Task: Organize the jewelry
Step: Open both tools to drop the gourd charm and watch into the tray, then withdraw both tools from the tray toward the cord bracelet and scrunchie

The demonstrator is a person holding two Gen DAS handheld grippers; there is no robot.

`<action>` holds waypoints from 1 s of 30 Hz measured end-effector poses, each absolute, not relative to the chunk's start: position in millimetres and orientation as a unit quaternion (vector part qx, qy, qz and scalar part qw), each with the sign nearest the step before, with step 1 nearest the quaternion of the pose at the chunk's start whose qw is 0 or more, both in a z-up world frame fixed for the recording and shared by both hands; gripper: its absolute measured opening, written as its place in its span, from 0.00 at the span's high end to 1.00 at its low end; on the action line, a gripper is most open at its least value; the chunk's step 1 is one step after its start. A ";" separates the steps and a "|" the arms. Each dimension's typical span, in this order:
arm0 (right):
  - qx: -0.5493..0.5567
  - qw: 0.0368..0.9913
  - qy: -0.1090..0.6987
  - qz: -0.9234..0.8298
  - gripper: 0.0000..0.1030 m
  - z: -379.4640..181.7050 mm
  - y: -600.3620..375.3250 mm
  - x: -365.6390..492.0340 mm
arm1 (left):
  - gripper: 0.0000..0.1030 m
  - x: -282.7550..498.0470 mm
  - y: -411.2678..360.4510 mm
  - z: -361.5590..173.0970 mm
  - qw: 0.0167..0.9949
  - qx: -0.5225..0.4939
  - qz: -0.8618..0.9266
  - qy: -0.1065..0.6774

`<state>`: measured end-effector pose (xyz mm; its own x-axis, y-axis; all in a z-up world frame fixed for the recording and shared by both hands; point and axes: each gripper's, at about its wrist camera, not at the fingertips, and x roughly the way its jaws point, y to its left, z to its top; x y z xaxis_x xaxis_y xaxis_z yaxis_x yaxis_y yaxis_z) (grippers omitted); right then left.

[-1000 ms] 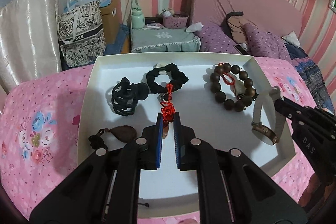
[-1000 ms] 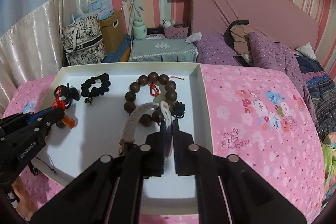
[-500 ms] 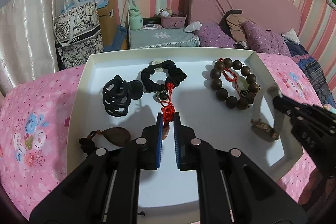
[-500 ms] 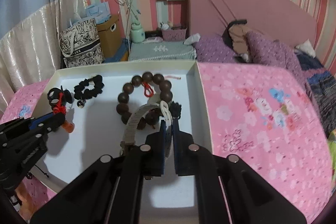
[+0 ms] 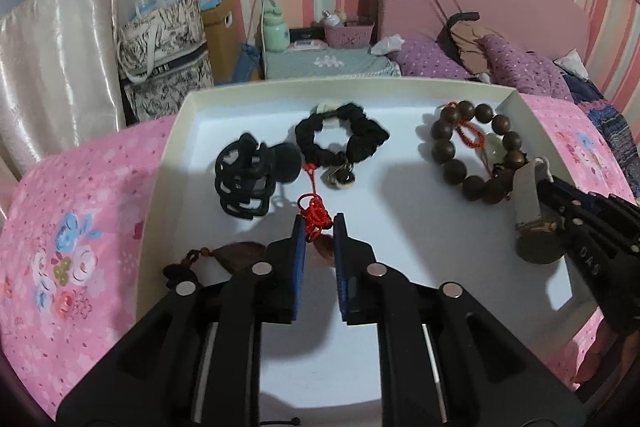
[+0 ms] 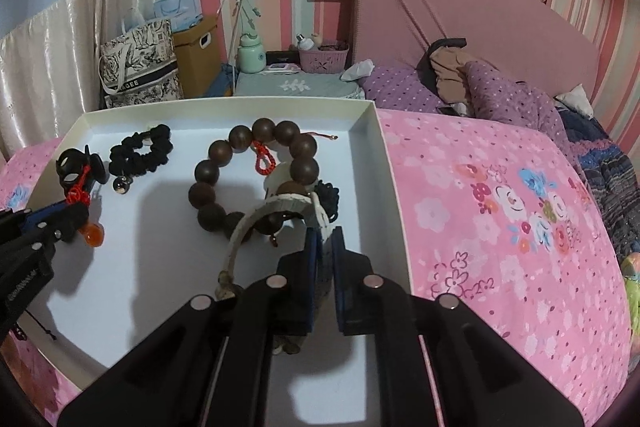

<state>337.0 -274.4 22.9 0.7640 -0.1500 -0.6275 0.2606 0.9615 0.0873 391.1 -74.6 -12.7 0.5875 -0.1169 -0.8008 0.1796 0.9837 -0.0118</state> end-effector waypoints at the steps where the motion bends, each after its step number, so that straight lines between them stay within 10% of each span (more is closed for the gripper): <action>1: 0.087 0.935 0.326 -0.109 0.91 22.5 -275.5 337.0 | 0.84 392.5 -72.8 -15.4 0.886 0.027 -0.087 0.454; 6: 0.085 0.935 0.328 -0.105 0.91 24.8 -276.8 332.7 | 0.82 391.4 -73.3 -17.5 0.887 0.033 -0.082 0.453; 9: 0.066 0.939 0.318 -0.113 0.56 31.0 -273.4 327.5 | 0.68 391.4 -73.0 -20.6 0.885 0.036 -0.078 0.457; 18: 0.059 0.947 0.297 -0.104 0.44 46.0 -270.3 319.7 | 0.28 374.4 -77.8 -9.8 0.894 0.053 -0.073 0.438; 30: 0.081 0.959 0.246 -0.116 0.08 89.0 -272.5 268.5 | 0.04 310.6 -34.9 62.3 0.920 0.046 -0.054 0.386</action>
<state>268.5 -272.5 89.0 0.8526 -0.1817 -0.4900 0.2617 0.9600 0.0994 310.6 -34.9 62.3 0.6958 -0.0631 -0.7154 0.1347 0.9899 0.0437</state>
